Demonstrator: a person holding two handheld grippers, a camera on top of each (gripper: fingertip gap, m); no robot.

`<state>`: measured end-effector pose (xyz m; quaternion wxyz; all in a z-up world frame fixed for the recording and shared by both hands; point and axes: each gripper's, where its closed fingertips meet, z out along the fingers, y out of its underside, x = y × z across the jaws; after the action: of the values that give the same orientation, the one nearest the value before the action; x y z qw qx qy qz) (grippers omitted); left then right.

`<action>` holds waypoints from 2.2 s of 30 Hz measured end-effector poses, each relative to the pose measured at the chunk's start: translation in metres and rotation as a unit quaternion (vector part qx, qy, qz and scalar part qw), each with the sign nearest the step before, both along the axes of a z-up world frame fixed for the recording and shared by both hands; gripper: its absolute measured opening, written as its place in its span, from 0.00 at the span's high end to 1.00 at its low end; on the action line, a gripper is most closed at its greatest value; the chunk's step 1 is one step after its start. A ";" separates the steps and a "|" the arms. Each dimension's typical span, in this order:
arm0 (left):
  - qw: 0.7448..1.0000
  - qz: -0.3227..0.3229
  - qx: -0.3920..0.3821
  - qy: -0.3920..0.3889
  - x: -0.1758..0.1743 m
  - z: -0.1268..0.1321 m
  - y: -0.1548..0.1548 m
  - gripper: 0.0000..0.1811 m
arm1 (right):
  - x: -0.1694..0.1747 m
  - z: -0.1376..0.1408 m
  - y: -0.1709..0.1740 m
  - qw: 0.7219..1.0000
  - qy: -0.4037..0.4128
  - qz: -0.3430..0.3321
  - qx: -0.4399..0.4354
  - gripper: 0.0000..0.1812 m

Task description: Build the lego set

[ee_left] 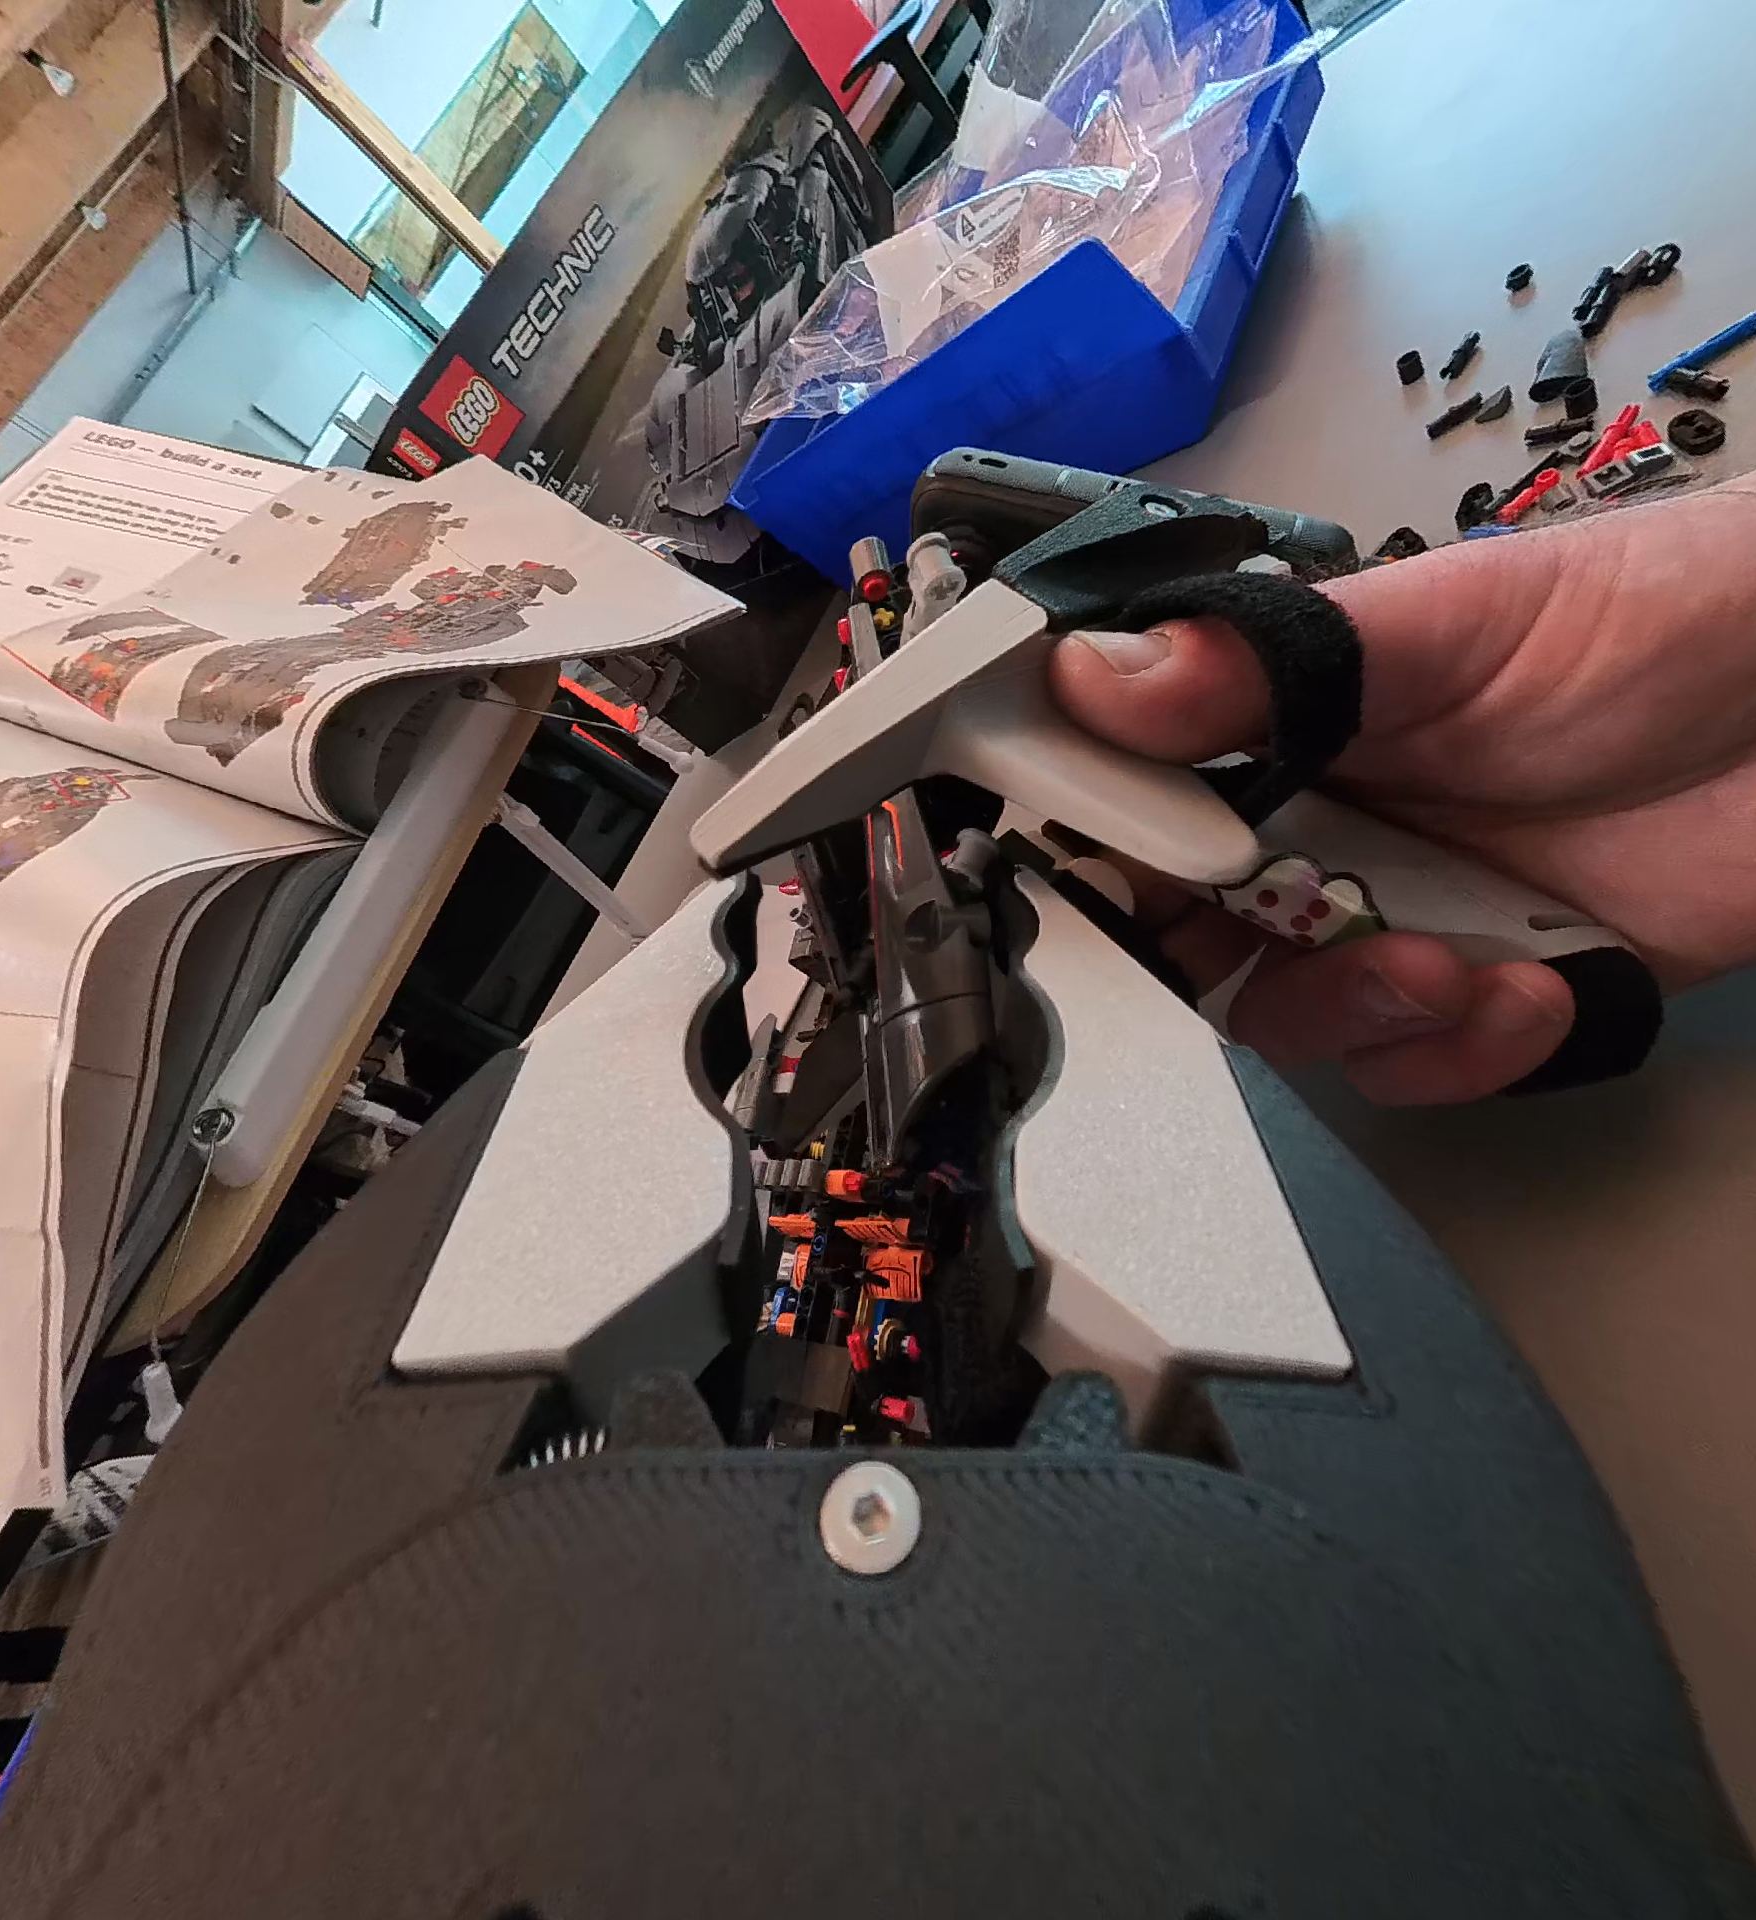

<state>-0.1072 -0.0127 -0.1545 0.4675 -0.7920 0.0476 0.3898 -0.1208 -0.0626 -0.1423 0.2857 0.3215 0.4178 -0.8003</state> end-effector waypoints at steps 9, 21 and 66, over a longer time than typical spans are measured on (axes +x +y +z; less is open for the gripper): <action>1.000 -0.005 0.016 -0.024 0.006 0.013 -0.016 0.70 | -0.003 0.003 0.007 1.000 0.011 -0.010 -0.008 0.43; 0.957 -0.074 0.120 -0.254 0.012 0.045 -0.047 0.68 | 0.010 0.020 0.015 0.996 0.084 0.001 -0.023 0.43; 0.869 -0.044 -0.005 -0.492 0.040 -0.008 -0.037 0.55 | 0.037 0.021 -0.011 0.987 0.148 0.057 0.019 0.43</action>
<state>-0.0676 -0.0500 -0.1628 0.4431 -0.8806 -0.1518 -0.0717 -0.0836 -0.0740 -0.1214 0.2591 0.1805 0.4884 -0.8135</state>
